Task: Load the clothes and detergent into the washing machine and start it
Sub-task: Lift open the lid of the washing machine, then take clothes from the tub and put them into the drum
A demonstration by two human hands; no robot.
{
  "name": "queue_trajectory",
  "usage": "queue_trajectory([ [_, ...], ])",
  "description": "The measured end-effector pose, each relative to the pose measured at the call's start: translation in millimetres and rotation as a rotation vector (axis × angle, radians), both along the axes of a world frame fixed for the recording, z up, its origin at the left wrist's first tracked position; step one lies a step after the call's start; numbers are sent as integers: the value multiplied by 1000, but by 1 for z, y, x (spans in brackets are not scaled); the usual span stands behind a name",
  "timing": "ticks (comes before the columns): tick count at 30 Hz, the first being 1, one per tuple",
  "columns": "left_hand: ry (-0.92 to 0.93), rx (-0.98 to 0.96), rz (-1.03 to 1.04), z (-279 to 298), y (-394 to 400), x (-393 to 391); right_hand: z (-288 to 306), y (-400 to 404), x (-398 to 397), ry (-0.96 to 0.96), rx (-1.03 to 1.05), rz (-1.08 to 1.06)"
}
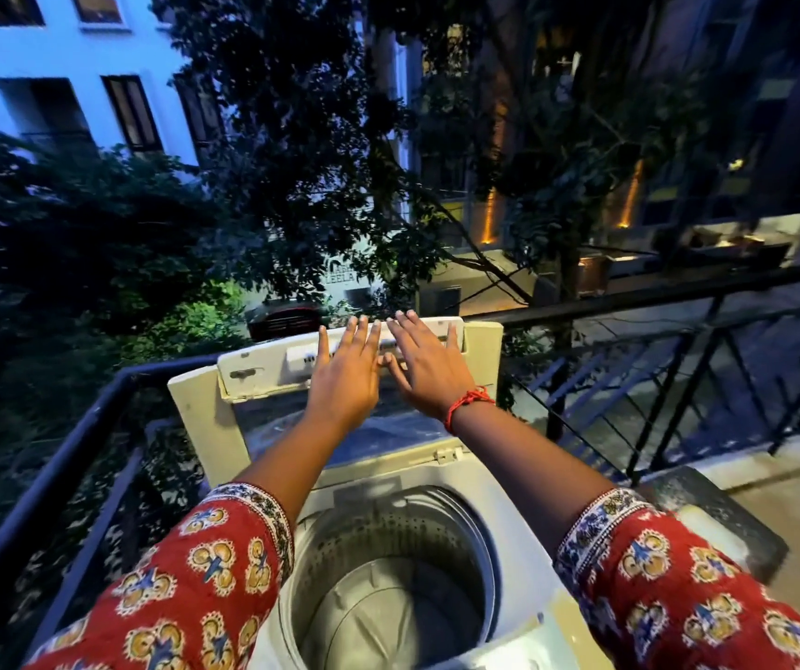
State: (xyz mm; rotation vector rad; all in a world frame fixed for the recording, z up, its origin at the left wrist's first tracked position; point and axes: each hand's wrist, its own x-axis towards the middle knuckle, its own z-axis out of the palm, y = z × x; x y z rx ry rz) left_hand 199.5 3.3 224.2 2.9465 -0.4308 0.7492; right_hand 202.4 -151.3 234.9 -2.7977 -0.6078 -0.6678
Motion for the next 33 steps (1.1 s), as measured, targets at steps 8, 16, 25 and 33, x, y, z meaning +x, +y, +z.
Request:
queue_trajectory([
  [8, 81, 38, -224, -38, -88, -37, -40, -80, -72, 106, 24, -226],
  [16, 194, 148, -496, -92, -207, -85, -100, -186, -157, 230, 93, -478],
  [25, 327, 351, -728, -171, -330, -157, -175, -298, -267, 368, 127, -725],
  [33, 470, 504, -804, -229, -413, -206, -241, -375, -336, 612, 174, -845],
])
